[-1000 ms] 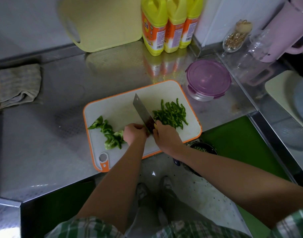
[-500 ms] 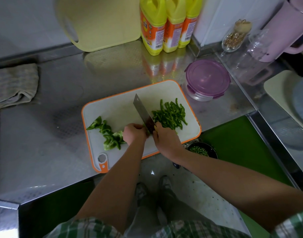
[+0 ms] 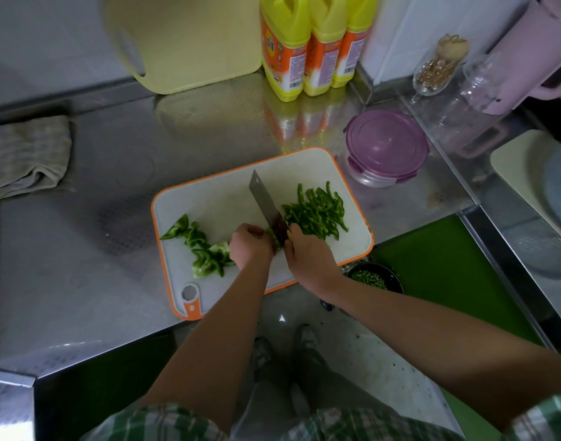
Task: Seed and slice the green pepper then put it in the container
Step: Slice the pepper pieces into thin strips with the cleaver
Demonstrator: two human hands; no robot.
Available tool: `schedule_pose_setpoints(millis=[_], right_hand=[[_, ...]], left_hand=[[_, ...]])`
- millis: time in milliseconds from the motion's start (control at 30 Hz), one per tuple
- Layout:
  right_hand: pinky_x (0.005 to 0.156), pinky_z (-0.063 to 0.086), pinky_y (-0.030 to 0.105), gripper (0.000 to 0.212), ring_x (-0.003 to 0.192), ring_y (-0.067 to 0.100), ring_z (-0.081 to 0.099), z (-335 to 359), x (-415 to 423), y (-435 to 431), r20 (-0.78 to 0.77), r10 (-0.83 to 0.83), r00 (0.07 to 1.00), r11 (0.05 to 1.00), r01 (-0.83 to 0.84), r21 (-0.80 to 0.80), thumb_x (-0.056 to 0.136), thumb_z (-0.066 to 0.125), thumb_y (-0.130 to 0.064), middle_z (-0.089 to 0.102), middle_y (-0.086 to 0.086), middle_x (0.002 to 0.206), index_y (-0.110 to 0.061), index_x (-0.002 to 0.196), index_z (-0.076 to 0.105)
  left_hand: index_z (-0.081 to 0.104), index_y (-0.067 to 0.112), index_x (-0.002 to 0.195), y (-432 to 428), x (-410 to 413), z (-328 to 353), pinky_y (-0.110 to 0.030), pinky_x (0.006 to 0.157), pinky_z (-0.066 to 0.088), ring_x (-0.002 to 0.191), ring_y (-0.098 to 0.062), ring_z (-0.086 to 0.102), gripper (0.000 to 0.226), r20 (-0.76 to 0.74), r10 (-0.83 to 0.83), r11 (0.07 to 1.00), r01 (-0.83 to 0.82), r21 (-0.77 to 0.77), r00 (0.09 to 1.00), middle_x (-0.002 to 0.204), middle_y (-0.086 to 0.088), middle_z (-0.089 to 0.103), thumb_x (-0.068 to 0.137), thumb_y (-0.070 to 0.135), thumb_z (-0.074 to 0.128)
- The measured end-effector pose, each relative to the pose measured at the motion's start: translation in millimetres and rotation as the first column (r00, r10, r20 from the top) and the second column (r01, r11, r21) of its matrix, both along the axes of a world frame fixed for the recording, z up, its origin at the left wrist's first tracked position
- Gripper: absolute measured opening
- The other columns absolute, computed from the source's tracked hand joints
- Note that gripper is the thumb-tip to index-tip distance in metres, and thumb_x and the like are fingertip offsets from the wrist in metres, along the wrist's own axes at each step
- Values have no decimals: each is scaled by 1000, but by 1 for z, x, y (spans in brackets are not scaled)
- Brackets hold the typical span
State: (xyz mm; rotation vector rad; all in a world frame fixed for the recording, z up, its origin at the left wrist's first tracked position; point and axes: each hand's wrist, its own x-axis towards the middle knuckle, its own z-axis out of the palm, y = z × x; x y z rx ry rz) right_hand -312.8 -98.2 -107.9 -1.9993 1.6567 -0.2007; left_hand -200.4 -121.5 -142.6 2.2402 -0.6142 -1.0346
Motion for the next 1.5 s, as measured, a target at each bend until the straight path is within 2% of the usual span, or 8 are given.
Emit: schedule_pose_setpoints(millis=[233, 467, 667, 967, 1167, 1267, 1400, 1500], right_hand=[[54, 36, 30, 12, 62, 22, 53, -1, -1, -1, -17, 0, 1000, 1000, 0, 27, 101, 38, -17, 52, 4, 70, -9, 104, 45], [52, 33, 30, 10, 58, 20, 50, 0, 0, -1, -4, -3, 1000, 999, 3, 47, 101, 37, -17, 47, 1, 65, -9, 100, 44], [45, 24, 22, 9, 52, 12, 42, 1, 0, -3, 16, 0, 1000, 999, -1, 50, 101, 39, -15, 41, -4, 61, -9, 97, 44], [45, 21, 21, 10, 65, 19, 47, 3, 7, -9, -25, -4, 1000, 996, 6, 90, 101, 38, -12, 38, -4, 65, -7, 100, 47], [58, 33, 27, 11, 70, 24, 56, 2, 9, -10, -53, -7, 999, 994, 12, 105, 100, 39, -11, 51, 7, 77, -5, 103, 47], [58, 34, 28, 13, 77, 29, 63, -1, 11, -10, -80, 20, 997, 997, -13, 80, 101, 38, -12, 63, 14, 85, -4, 106, 47], [57, 36, 29, 12, 76, 30, 63, -4, 10, -9, -70, 2, 998, 998, 1, 56, 101, 38, -13, 64, 14, 85, -6, 105, 47], [56, 37, 30, 13, 76, 30, 64, -7, 8, -12, -57, -6, 998, 1000, 8, 28, 101, 39, -16, 64, 13, 84, -7, 107, 47]], left_hand=[[55, 27, 69, -1, 1, -3, -41, 70, 60, 77, -28, 70, 25, -3, -5, 1000, 5, -3, 1000, 82, -5, 71, 78, 11, 71], [57, 26, 67, -1, 2, -6, -40, 70, 60, 77, -27, 70, 25, -15, 6, 1000, -6, 4, 1000, 80, -4, 71, 76, 9, 73], [58, 26, 65, -2, 2, -8, -41, 71, 61, 78, -28, 70, 28, -22, 12, 1000, -12, -3, 1000, 81, -5, 72, 75, 7, 74], [60, 25, 65, -4, 2, -8, -41, 71, 61, 77, -29, 70, 27, -32, 8, 1000, -7, 13, 999, 80, -5, 72, 76, 4, 71], [59, 26, 63, -4, 3, -4, -41, 72, 60, 78, -29, 70, 29, -27, -15, 1000, 15, 10, 1000, 80, -5, 72, 76, 4, 72], [57, 26, 66, -5, 3, 1, -41, 72, 60, 79, -27, 70, 27, 0, -46, 999, 46, 9, 999, 81, -4, 71, 79, 5, 69], [59, 20, 82, -3, -1, 6, -43, 70, 59, 80, -28, 68, 18, 58, -144, 988, 147, -40, 988, 84, -4, 69, 81, 2, 61], [59, 19, 83, -2, 1, 7, -43, 72, 59, 79, -28, 68, 18, 80, -208, 976, 213, -48, 975, 82, -4, 69, 80, 1, 63]])
